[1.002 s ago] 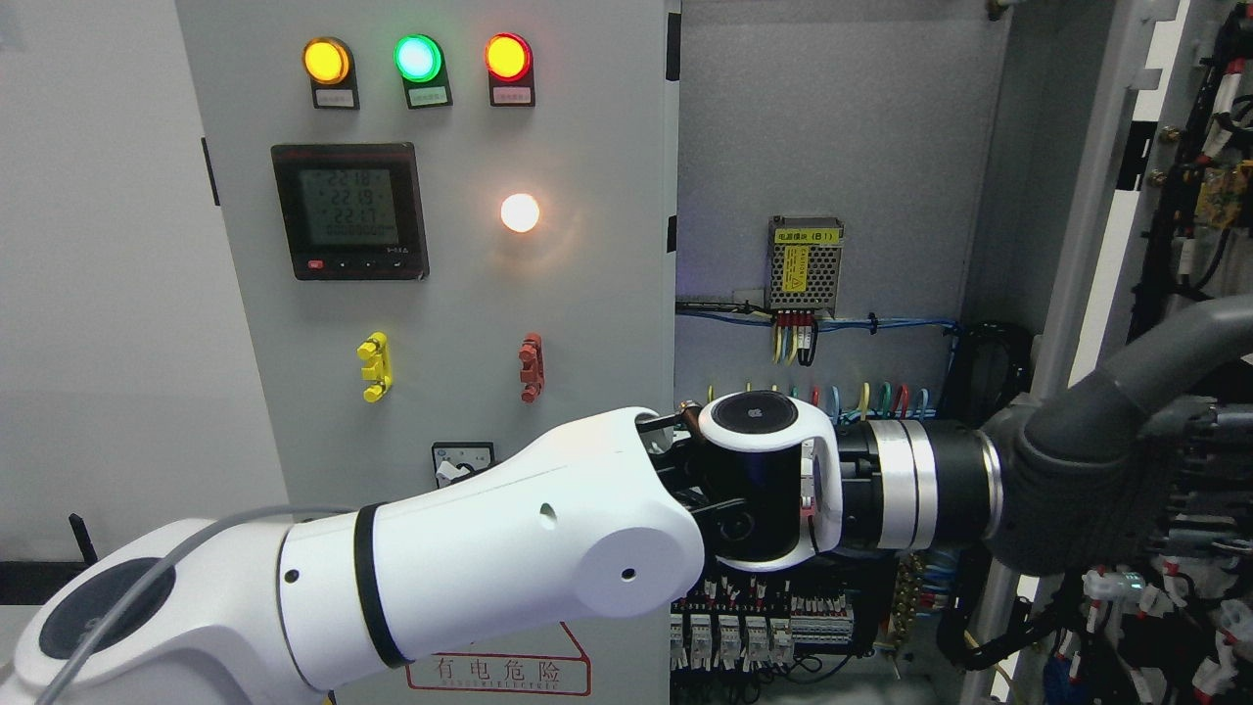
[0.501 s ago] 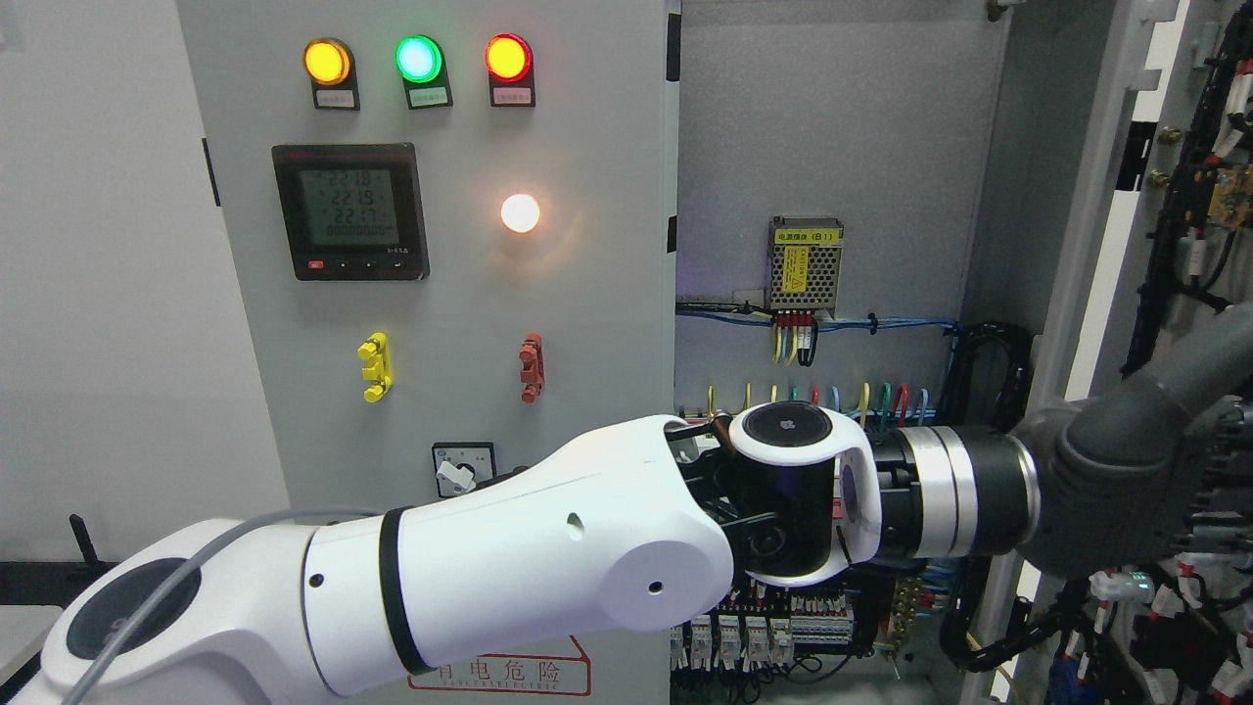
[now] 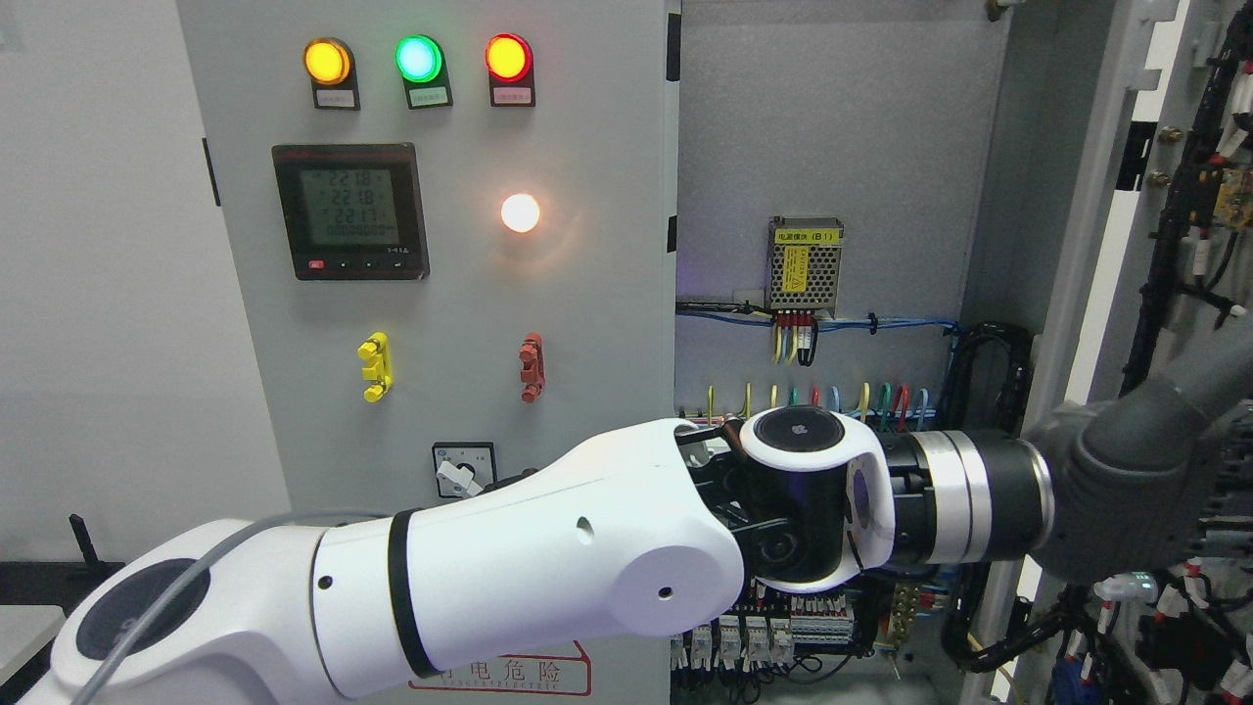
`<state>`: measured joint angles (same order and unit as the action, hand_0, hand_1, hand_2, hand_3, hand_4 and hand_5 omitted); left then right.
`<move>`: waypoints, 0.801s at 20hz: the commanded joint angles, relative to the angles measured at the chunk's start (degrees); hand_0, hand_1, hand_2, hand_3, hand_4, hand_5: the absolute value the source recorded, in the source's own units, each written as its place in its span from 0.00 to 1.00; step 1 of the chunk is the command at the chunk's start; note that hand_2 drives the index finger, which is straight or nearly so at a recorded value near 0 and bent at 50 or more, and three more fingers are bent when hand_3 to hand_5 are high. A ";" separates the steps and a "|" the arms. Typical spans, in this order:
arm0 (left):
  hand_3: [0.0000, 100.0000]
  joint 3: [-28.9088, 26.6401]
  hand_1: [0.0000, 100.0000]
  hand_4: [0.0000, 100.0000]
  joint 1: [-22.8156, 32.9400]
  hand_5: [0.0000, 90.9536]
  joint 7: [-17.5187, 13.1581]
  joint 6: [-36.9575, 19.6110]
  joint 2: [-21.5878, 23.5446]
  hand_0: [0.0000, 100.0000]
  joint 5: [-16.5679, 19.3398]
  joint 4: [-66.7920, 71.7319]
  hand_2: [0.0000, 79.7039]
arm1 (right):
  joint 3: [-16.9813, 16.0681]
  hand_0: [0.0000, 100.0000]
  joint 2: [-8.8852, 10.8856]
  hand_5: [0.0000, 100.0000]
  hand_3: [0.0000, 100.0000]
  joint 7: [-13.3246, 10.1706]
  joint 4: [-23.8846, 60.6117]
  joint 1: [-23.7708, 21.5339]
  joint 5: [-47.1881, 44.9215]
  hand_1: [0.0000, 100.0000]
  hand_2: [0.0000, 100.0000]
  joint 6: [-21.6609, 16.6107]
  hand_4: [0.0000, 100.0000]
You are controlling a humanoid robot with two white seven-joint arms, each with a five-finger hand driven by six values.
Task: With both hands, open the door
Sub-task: 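Push the door outward with the left hand to swing it wide open, then withdraw the left hand down and out of view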
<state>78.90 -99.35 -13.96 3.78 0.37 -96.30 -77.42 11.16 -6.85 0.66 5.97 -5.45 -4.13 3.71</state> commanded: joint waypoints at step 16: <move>0.00 -15.86 0.00 0.00 29.26 0.00 -9.59 4.04 35.38 0.00 17.00 -19.52 0.00 | 0.00 0.38 -0.01 0.00 0.00 0.04 0.00 0.00 0.00 0.00 0.00 -0.02 0.00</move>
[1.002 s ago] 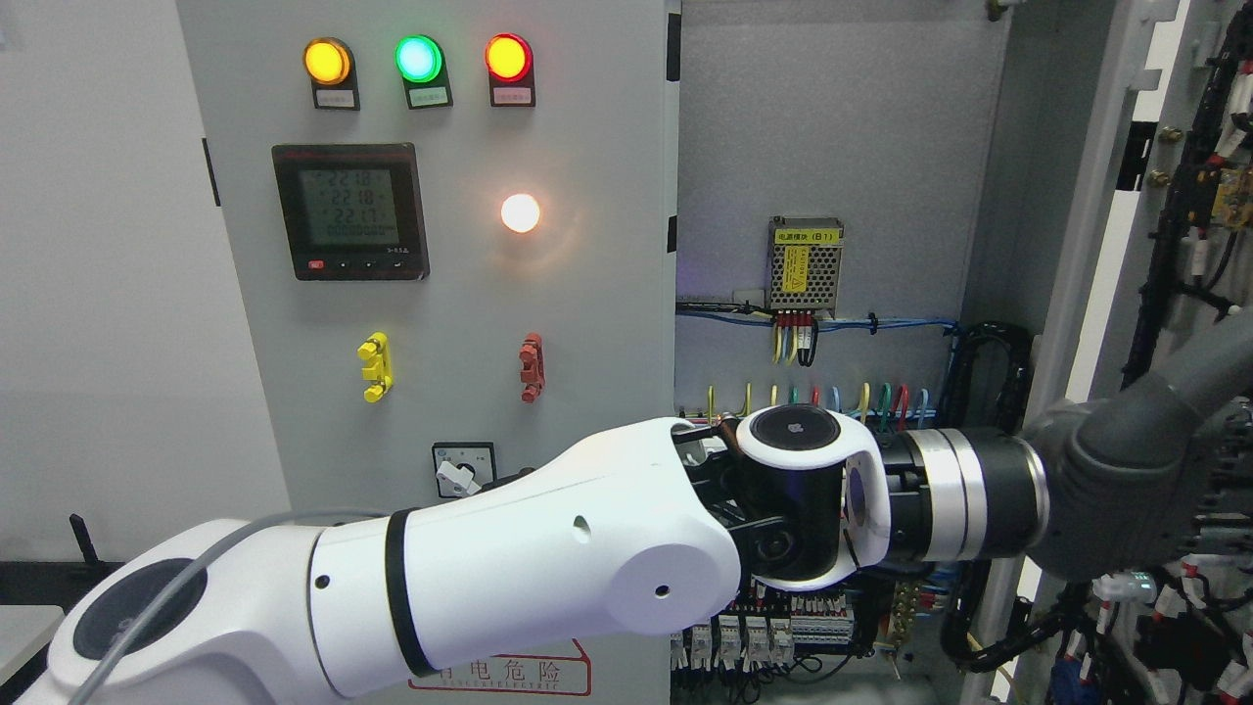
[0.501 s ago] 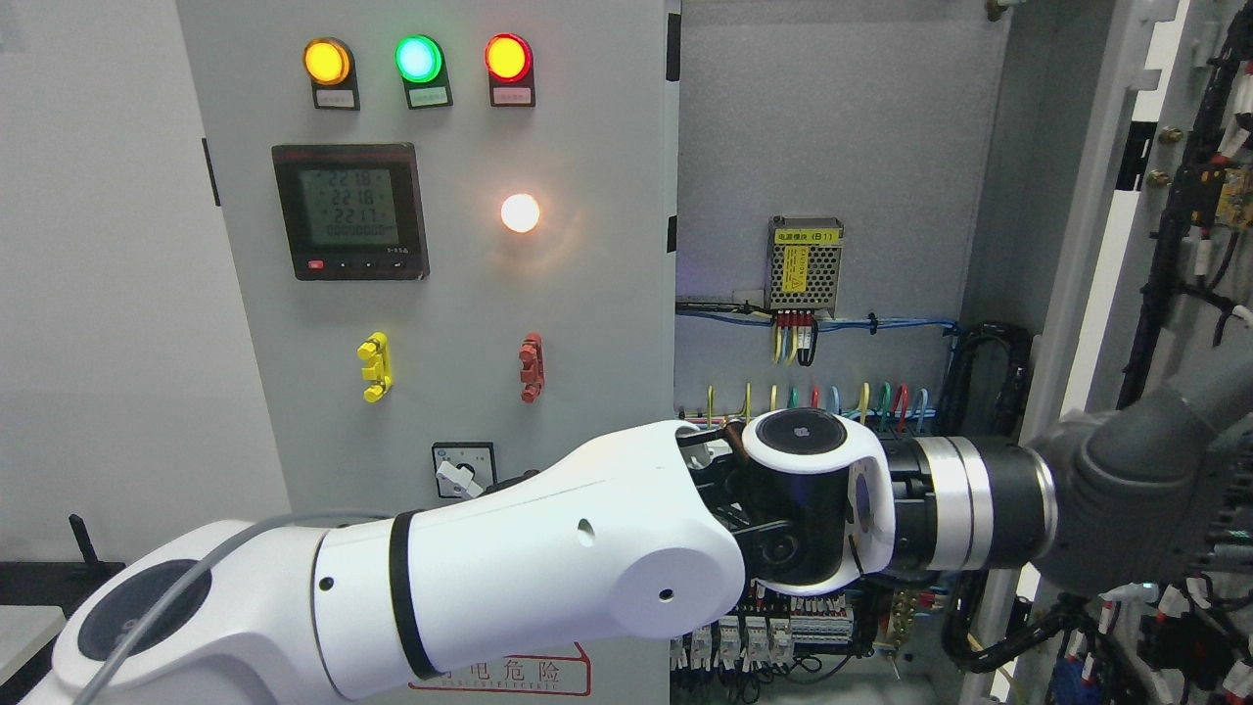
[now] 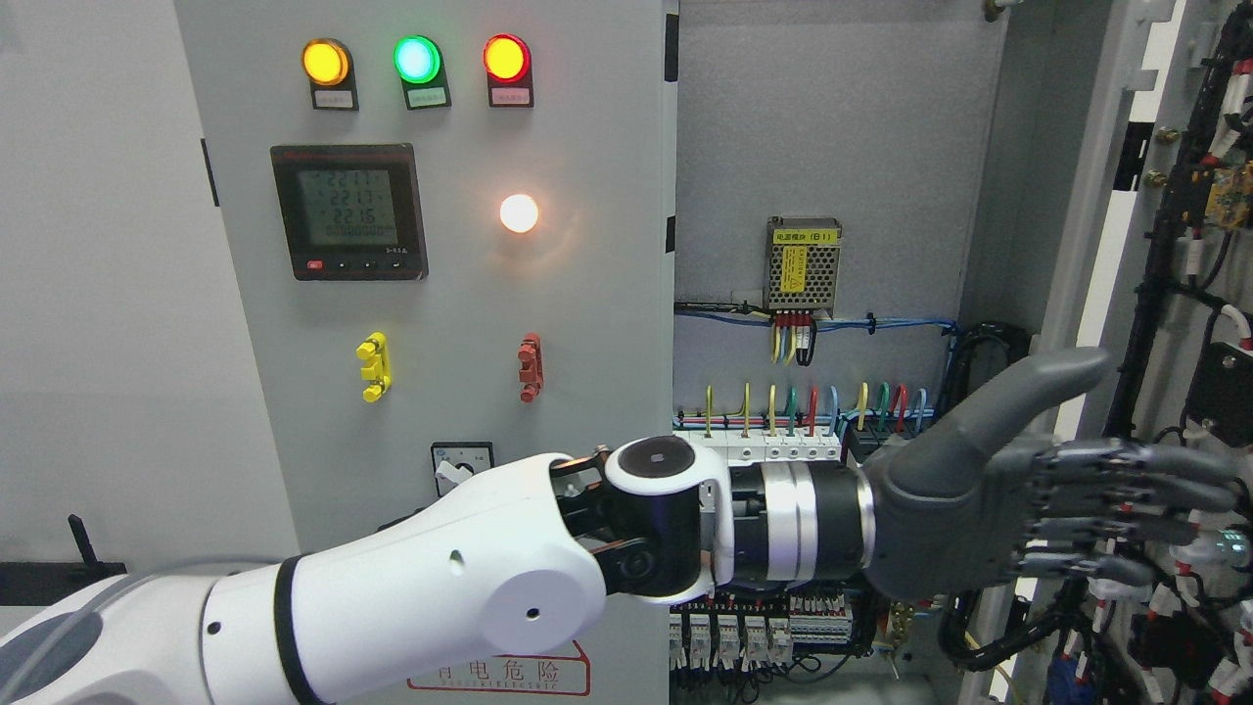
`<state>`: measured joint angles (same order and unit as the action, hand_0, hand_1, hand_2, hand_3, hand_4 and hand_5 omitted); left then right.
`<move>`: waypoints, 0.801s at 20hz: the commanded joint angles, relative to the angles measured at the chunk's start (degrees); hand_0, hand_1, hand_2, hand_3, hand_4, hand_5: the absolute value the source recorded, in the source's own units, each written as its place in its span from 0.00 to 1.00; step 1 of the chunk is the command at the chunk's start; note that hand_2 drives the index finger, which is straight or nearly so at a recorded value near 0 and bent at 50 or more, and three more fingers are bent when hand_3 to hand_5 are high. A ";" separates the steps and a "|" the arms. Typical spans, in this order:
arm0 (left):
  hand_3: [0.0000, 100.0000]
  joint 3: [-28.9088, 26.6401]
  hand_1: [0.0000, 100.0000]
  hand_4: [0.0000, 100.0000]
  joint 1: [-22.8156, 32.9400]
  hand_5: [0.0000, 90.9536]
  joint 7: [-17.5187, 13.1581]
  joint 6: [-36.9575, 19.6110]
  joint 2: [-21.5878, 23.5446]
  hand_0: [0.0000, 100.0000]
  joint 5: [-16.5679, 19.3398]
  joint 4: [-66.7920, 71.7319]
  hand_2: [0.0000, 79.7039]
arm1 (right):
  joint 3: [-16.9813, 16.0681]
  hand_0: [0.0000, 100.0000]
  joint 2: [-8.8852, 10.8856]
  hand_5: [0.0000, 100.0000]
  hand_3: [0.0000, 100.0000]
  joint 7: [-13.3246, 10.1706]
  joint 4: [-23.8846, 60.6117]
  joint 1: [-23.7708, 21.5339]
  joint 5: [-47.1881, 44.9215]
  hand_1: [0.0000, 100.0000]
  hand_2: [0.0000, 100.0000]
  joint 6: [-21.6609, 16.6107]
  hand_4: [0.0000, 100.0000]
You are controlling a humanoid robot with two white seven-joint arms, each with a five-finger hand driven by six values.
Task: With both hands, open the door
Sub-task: 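Withdraw the left hand down and out of view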
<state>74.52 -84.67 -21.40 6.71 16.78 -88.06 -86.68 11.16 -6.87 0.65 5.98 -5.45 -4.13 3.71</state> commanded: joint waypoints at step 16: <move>0.00 -48.66 0.00 0.00 68.02 0.00 -2.15 1.73 32.09 0.00 27.40 -12.28 0.00 | 0.00 0.38 0.01 0.00 0.00 -0.03 0.00 0.00 0.00 0.00 0.00 -0.02 0.00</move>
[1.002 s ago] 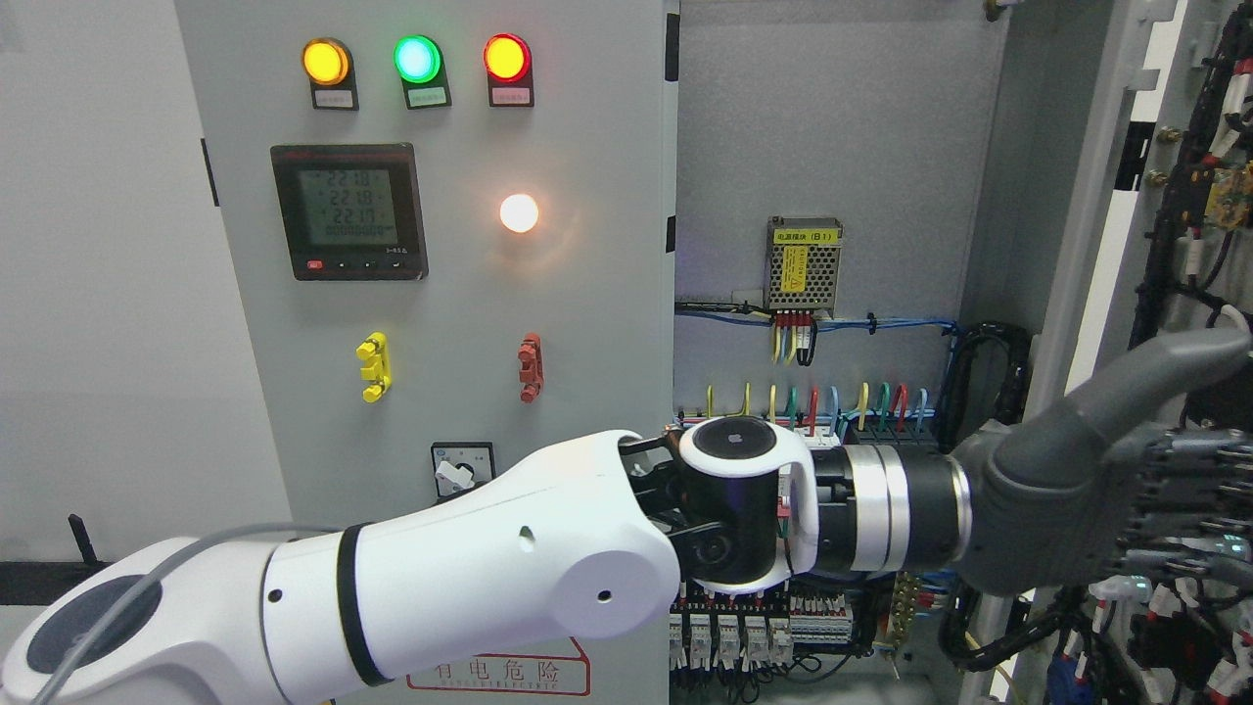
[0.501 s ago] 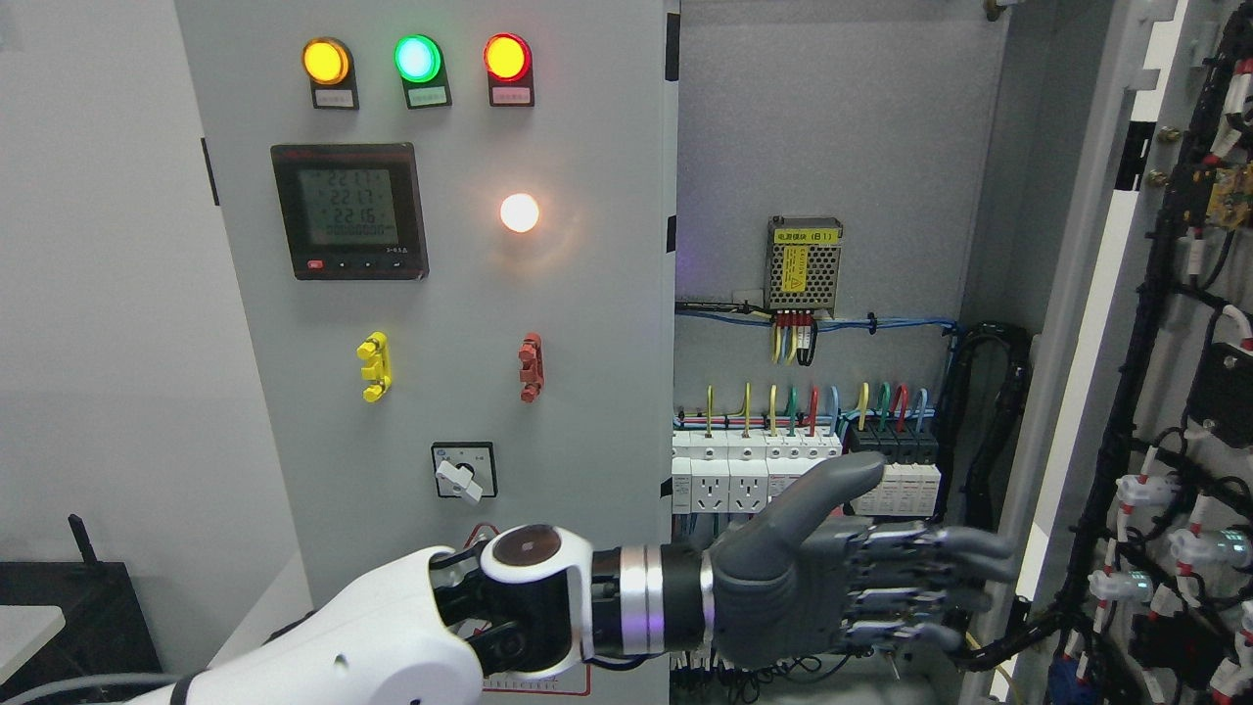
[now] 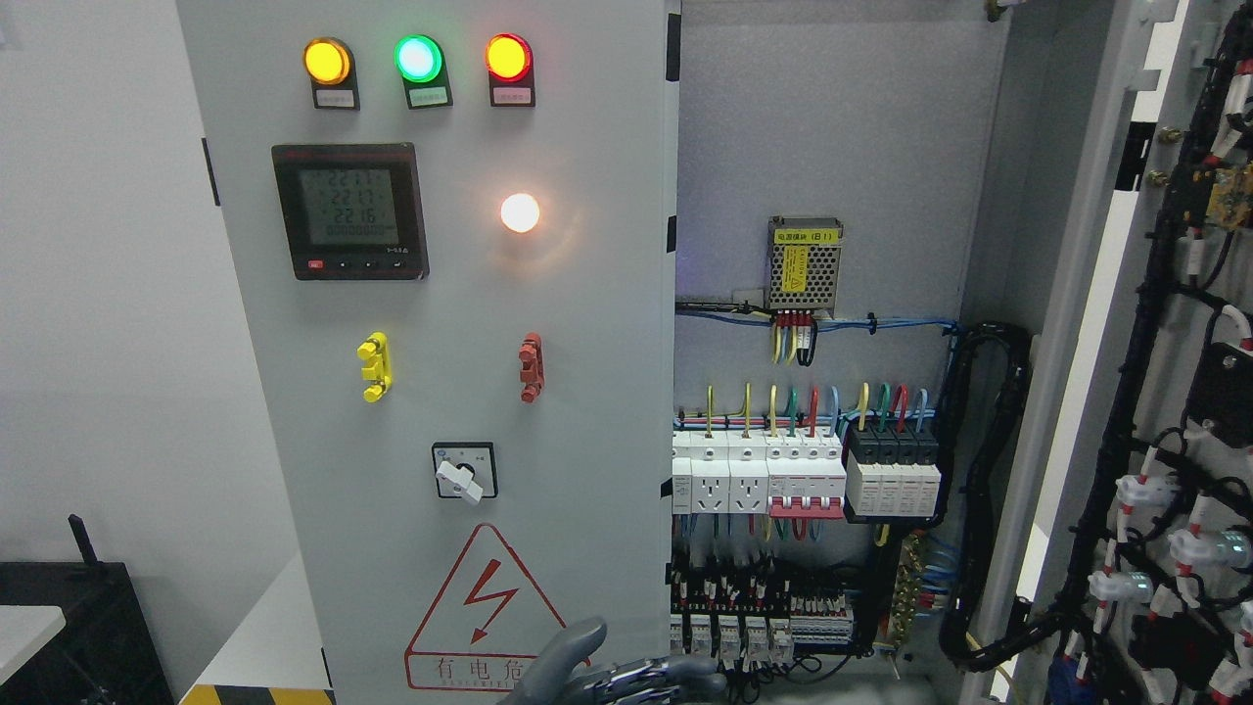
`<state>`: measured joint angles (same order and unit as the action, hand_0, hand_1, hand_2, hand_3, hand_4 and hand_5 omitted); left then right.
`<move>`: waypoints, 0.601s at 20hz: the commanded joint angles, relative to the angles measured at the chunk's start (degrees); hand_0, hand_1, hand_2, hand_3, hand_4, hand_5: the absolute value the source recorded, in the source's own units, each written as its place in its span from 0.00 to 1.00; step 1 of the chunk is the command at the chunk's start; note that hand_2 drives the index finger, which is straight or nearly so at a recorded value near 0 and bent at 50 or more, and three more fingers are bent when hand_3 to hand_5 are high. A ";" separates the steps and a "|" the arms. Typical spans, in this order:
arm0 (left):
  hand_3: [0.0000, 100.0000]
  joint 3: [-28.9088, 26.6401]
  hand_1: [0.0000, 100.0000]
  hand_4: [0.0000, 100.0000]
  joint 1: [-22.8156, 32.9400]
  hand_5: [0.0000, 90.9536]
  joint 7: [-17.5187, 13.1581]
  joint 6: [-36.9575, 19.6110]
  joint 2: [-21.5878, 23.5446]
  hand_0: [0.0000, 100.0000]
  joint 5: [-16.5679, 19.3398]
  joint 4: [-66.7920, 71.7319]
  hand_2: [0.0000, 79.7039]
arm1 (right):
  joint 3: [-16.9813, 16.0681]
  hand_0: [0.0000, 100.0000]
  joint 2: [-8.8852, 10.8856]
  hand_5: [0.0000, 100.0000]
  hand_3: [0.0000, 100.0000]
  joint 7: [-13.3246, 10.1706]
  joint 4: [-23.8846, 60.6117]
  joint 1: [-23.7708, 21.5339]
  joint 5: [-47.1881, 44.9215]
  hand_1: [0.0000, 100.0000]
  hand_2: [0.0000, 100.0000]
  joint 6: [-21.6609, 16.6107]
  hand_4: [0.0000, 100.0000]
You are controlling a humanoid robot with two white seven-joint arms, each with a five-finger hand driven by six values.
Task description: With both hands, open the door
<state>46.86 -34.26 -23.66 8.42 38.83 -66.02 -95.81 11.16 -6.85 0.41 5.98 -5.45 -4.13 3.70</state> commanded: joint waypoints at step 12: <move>0.00 -40.27 0.00 0.00 55.62 0.00 0.02 -0.77 -1.82 0.00 34.09 6.84 0.00 | 0.00 0.38 0.00 0.00 0.00 0.29 0.00 0.00 0.00 0.00 0.00 -0.01 0.00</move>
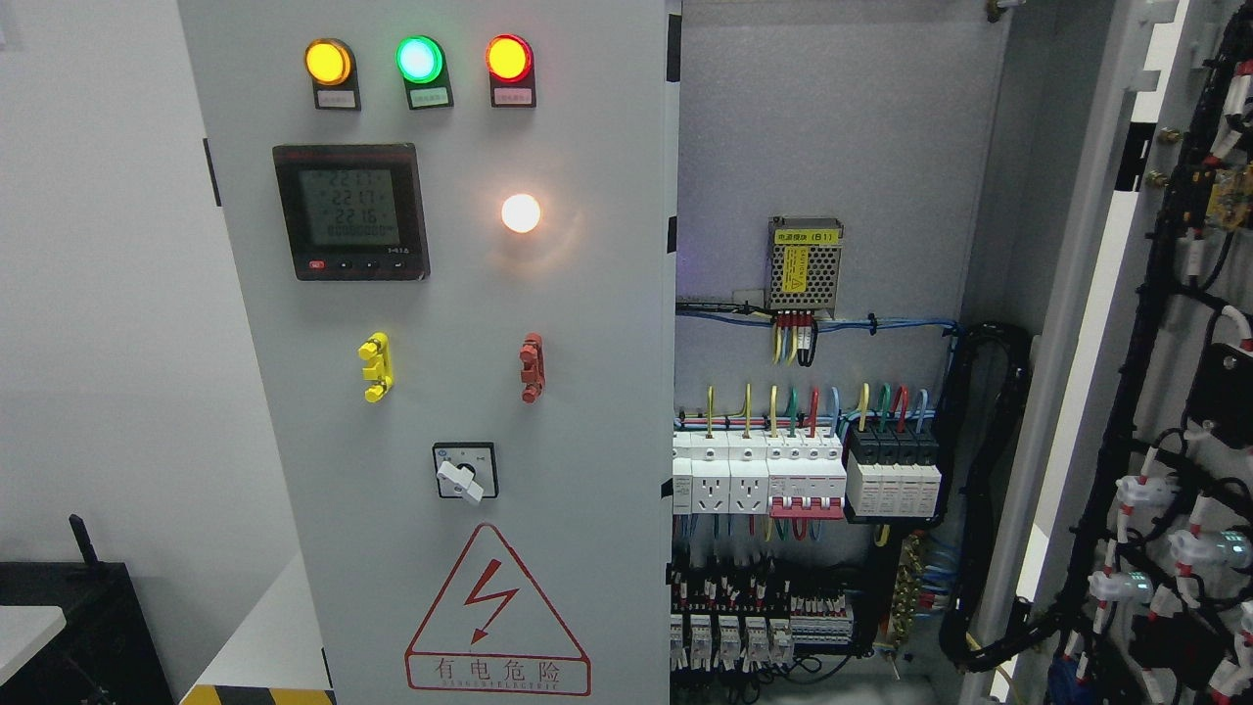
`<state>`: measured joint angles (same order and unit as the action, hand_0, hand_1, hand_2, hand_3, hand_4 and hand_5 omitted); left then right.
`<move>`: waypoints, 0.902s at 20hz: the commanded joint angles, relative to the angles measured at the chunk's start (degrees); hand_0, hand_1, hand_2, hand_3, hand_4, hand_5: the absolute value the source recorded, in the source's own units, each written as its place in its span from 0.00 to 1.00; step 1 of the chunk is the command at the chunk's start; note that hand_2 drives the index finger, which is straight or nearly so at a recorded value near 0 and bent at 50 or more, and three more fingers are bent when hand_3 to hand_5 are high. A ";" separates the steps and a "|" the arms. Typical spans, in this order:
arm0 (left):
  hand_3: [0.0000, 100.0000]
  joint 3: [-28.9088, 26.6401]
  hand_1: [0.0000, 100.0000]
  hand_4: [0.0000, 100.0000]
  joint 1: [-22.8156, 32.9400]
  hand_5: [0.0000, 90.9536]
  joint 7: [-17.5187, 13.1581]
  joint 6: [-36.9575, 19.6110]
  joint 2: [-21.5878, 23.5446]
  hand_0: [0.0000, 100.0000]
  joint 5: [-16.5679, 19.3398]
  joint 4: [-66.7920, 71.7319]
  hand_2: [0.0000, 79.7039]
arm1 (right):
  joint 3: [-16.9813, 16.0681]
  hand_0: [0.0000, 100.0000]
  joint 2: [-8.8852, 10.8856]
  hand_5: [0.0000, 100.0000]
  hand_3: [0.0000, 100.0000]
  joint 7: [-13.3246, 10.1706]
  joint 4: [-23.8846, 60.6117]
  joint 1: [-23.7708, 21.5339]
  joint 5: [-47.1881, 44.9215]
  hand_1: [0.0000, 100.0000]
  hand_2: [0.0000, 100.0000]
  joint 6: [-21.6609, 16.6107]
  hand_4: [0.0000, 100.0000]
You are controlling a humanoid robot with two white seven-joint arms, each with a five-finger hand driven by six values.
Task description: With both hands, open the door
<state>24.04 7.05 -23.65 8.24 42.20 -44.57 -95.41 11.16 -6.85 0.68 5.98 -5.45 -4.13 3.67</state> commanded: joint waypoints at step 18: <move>0.00 -21.58 0.00 0.00 6.59 0.00 0.18 -6.21 -32.17 0.00 31.12 61.35 0.00 | 0.00 0.38 0.00 0.00 0.00 0.02 0.00 0.00 0.00 0.00 0.00 0.02 0.00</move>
<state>7.15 17.87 -23.57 3.91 22.33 -15.70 -63.24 11.16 -6.87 0.71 5.97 -5.45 -4.13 3.66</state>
